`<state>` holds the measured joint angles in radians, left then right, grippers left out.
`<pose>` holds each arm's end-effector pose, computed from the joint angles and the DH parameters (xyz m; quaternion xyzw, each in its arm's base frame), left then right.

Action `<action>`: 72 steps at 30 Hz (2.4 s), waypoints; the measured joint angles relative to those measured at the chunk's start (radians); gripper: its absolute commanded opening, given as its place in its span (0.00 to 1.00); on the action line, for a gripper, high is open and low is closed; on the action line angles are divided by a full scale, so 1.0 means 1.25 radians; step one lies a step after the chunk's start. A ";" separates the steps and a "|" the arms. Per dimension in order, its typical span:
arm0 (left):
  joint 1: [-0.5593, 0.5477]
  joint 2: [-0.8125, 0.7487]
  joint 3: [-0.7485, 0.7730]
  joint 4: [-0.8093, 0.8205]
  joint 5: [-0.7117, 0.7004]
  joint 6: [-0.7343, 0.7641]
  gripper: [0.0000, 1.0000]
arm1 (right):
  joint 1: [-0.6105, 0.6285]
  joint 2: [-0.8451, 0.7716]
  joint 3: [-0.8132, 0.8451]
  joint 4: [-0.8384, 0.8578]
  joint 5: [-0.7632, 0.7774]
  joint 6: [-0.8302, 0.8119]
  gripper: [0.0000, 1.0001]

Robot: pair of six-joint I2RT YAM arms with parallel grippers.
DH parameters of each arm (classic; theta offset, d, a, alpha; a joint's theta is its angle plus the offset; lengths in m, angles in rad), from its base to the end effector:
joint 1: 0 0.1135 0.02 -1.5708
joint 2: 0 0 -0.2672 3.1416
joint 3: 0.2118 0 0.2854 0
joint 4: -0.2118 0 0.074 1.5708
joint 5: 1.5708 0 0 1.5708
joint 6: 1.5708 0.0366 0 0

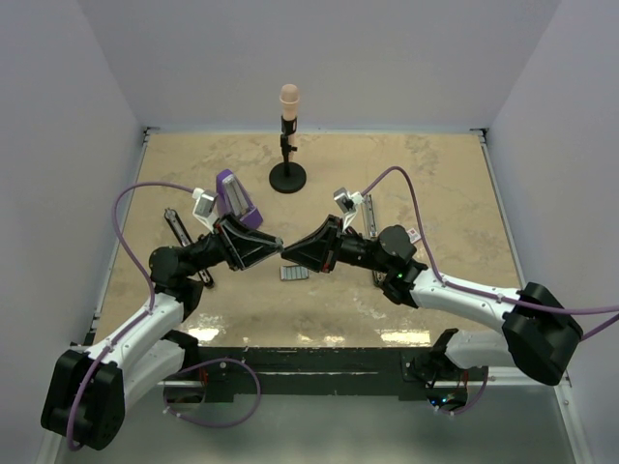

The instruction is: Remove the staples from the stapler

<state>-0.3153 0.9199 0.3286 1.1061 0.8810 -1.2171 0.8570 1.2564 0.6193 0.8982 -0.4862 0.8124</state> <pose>0.1889 -0.0913 0.2682 0.1329 0.5707 -0.6966 0.4141 0.1836 0.2380 0.2773 -0.2040 0.5867 0.6689 0.4082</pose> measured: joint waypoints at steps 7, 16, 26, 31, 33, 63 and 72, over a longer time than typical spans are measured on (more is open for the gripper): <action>-0.001 0.005 0.000 0.012 0.000 -0.011 0.37 | 0.000 -0.001 -0.005 -0.002 0.001 -0.001 0.22; -0.001 0.004 0.000 -0.008 -0.008 0.002 0.36 | 0.000 -0.013 -0.005 -0.012 0.002 -0.002 0.22; -0.001 -0.009 0.000 -0.046 -0.020 0.027 0.31 | 0.000 -0.023 -0.007 -0.021 0.016 -0.011 0.22; -0.001 -0.009 0.000 -0.049 -0.020 0.028 0.24 | -0.001 -0.023 -0.007 -0.028 0.018 -0.013 0.22; -0.001 -0.009 0.000 -0.048 -0.020 0.027 0.19 | -0.001 -0.023 -0.007 -0.031 0.019 -0.013 0.23; -0.190 0.112 0.327 -0.940 -0.500 0.390 0.16 | -0.001 -0.377 -0.007 -0.459 0.302 -0.176 0.99; -0.353 0.372 0.459 -1.198 -0.768 0.373 0.14 | -0.001 -0.494 -0.008 -0.601 0.383 -0.214 0.99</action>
<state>-0.7570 1.3849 0.9020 -0.3920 -0.0784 -0.7509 0.8562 0.6392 0.6090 0.1471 -0.0074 0.5449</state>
